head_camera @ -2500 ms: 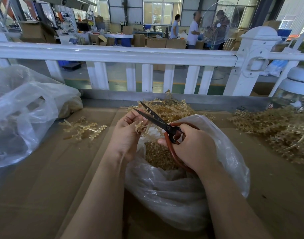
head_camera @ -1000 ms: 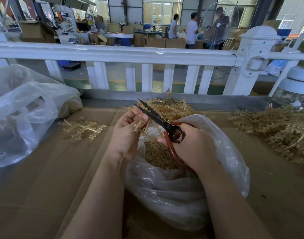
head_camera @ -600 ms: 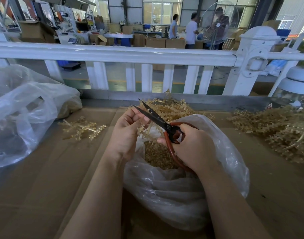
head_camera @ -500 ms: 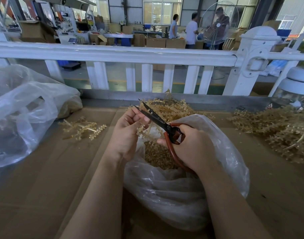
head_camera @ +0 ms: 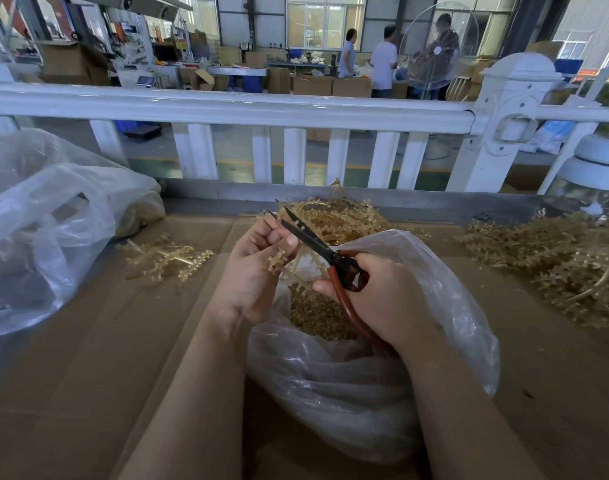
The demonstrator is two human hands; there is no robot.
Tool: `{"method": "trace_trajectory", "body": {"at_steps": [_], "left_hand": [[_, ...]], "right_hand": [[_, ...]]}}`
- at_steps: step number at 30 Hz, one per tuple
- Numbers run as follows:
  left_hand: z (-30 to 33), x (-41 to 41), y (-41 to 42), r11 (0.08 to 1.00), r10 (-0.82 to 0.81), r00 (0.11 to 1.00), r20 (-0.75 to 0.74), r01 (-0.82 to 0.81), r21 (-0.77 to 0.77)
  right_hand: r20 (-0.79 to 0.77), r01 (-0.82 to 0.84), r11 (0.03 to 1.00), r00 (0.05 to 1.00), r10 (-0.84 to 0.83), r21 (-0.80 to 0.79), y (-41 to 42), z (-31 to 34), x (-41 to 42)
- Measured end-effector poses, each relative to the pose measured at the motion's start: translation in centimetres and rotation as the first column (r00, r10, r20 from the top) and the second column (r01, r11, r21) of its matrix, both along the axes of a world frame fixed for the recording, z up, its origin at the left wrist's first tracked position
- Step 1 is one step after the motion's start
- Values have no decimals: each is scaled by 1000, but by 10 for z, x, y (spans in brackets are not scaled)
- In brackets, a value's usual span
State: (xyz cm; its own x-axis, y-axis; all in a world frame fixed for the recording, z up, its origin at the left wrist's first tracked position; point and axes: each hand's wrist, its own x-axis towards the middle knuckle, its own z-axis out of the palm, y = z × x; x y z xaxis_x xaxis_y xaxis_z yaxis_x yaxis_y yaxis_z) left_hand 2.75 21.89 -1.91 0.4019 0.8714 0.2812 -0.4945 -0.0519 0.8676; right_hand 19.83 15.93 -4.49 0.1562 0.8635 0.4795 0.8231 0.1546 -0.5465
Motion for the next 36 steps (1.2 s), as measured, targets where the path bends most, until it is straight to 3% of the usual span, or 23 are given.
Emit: {"method": "trace_trajectory", "body": {"at_steps": [13, 28, 36], "left_hand": [[2, -2, 0, 1000, -19, 999, -27, 18, -15], [0, 0, 1, 983, 176, 981, -75, -172, 56], [-4, 4, 4, 962, 244, 964, -106, -227, 153]], "right_hand": [[-54, -18, 999, 998, 16, -26, -1, 3, 0], [22, 52, 994, 998, -54, 96, -5, 6, -2], [69, 68, 994, 995, -74, 86, -5, 6, 0]]}}
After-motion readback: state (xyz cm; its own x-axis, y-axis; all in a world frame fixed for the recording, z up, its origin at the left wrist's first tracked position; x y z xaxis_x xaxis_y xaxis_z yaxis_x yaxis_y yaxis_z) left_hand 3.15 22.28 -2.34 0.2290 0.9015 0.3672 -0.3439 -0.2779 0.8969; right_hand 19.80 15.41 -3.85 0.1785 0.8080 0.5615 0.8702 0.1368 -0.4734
